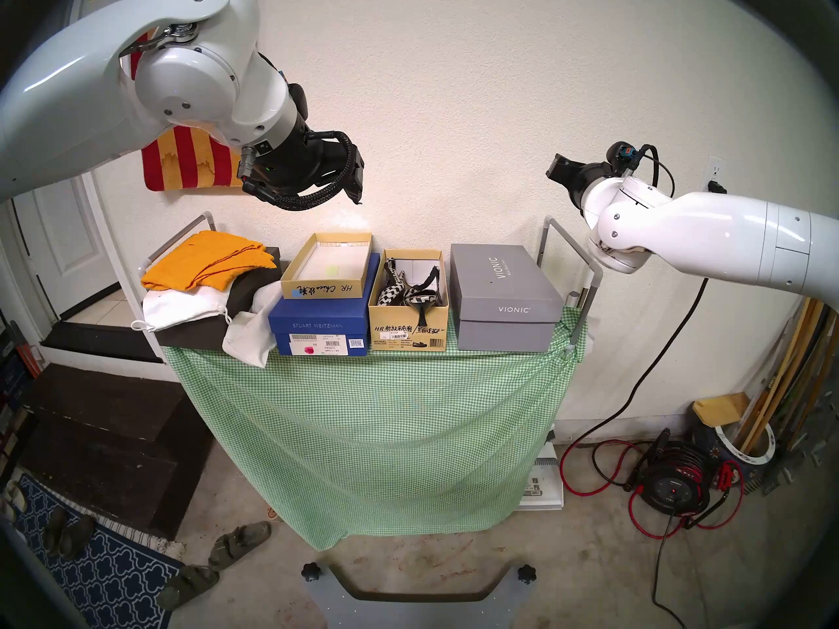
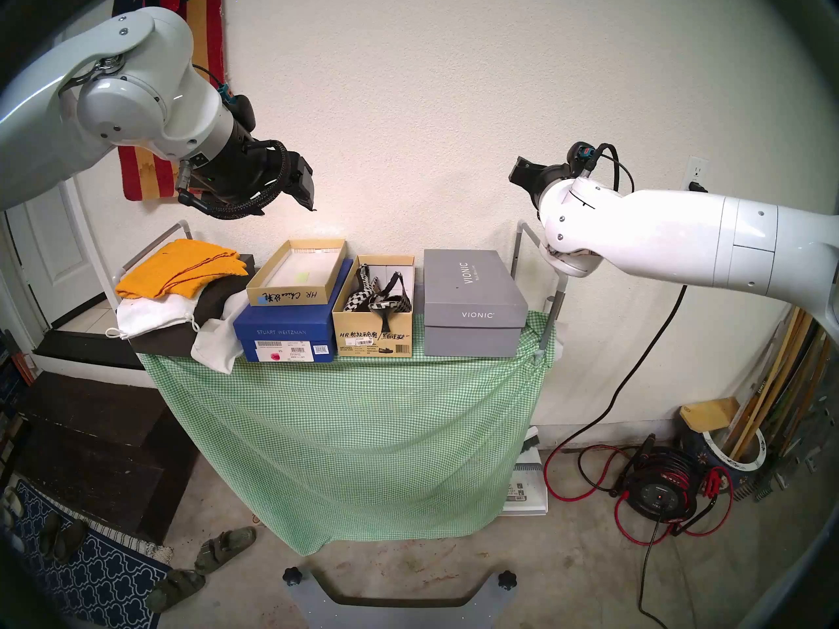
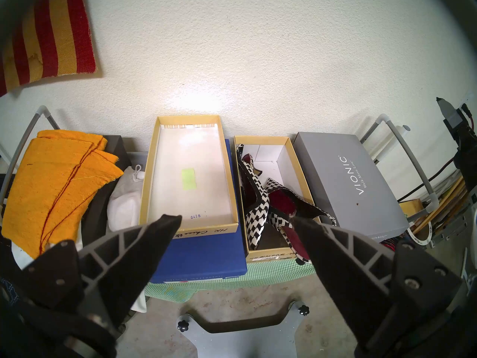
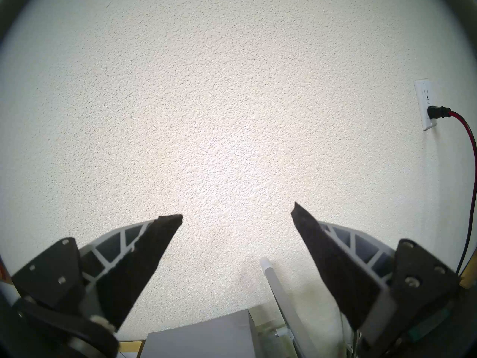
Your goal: Take shoe out of the box
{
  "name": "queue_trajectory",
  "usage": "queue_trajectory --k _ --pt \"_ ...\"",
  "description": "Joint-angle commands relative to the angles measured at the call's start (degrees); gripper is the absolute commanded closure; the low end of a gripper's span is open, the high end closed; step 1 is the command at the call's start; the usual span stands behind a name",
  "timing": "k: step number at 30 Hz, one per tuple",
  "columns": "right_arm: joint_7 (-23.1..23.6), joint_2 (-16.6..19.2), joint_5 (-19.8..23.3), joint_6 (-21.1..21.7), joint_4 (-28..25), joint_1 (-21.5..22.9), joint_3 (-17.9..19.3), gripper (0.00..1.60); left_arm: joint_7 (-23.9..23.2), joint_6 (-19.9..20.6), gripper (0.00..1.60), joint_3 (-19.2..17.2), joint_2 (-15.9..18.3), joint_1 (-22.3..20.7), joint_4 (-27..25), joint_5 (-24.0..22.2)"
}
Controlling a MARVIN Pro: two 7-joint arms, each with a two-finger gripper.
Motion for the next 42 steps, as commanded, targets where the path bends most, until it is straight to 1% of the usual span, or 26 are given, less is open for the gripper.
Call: queue_trajectory --k 1,17,18,19,20,21,22,23,24,25,27,28,29,30,31,33,35,37,39,42 --pt "0.0 0.0 0.1 0.0 0.0 -0.1 0.1 0.0 0.1 0.0 0.0 0.0 0.0 0.0 0.0 0.0" --pt "-0.1 0.1 0.0 0.0 0.0 -0.1 0.2 0.0 0.1 0.0 0.0 0.0 0.0 0.0 0.0 0.0" --pt "-0.3 -0.6 0.6 1.8 0.4 -0.1 -0.1 0.0 0.0 0.0 0.0 0.0 0.0 0.0 0.0 0.0" --pt "-3.0 -2.7 0.2 3.4 1.6 -0.2 -1.1 0.0 0.0 0.0 0.0 0.0 0.0 0.0 0.0 0.0" --pt "-4.5 -4.3 -0.1 3.6 2.6 -0.7 -1.6 0.0 0.0 0.0 0.0 0.0 0.0 0.0 0.0 0.0" --pt "-5.2 -5.2 0.0 4.4 3.2 -1.0 -1.8 0.0 0.0 0.0 0.0 0.0 0.0 0.0 0.0 0.0" --pt "-5.3 -5.7 0.6 5.9 3.3 -1.0 -2.0 0.0 0.0 0.0 0.0 0.0 0.0 0.0 0.0 0.0" --pt "-6.9 -6.9 0.9 8.1 3.3 -0.4 -2.2 0.0 0.0 0.0 0.0 0.0 0.0 0.0 0.0 0.0" --pt "-7.8 -7.0 0.2 8.8 3.0 -0.4 -1.8 0.0 0.0 0.0 0.0 0.0 0.0 0.0 0.0 0.0" --pt "-9.6 -8.3 -0.3 9.3 3.2 0.3 -2.5 0.0 0.0 0.0 0.0 0.0 0.0 0.0 0.0 0.0" --pt "-10.0 -9.2 0.0 11.3 2.7 1.0 -2.4 0.0 0.0 0.0 0.0 0.0 0.0 0.0 0.0 0.0" --pt "-10.9 -9.9 0.1 12.1 2.7 1.3 -2.5 0.0 0.0 0.0 0.0 0.0 0.0 0.0 0.0 0.0" --pt "-12.0 -10.7 -0.8 12.8 2.6 1.4 -2.5 0.0 0.0 0.0 0.0 0.0 0.0 0.0 0.0 0.0" --pt "-12.1 -10.8 -1.2 13.6 2.2 1.3 -2.0 0.0 0.0 0.0 0.0 0.0 0.0 0.0 0.0 0.0" --pt "-12.4 -11.9 -1.1 13.9 2.3 1.5 -2.1 0.0 0.0 0.0 0.0 0.0 0.0 0.0 0.0 0.0" --pt "-13.7 -13.5 -2.3 15.1 1.9 2.0 -2.3 0.0 0.0 0.0 0.0 0.0 0.0 0.0 0.0 0.0" --pt "-14.4 -14.2 -3.9 16.1 0.7 2.2 -1.7 0.0 0.0 0.0 0.0 0.0 0.0 0.0 0.0 0.0" --pt "-15.3 -16.0 -3.4 16.4 0.2 2.7 -1.7 0.0 0.0 0.0 0.0 0.0 0.0 0.0 0.0 0.0" --pt "-15.1 -16.3 -2.3 17.1 -1.8 2.6 -0.7 0.0 0.0 0.0 0.0 0.0 0.0 0.0 0.0 0.0" --pt "-17.9 -18.1 -1.2 18.8 -2.6 2.0 -0.6 0.0 0.0 0.0 0.0 0.0 0.0 0.0 0.0 0.0"
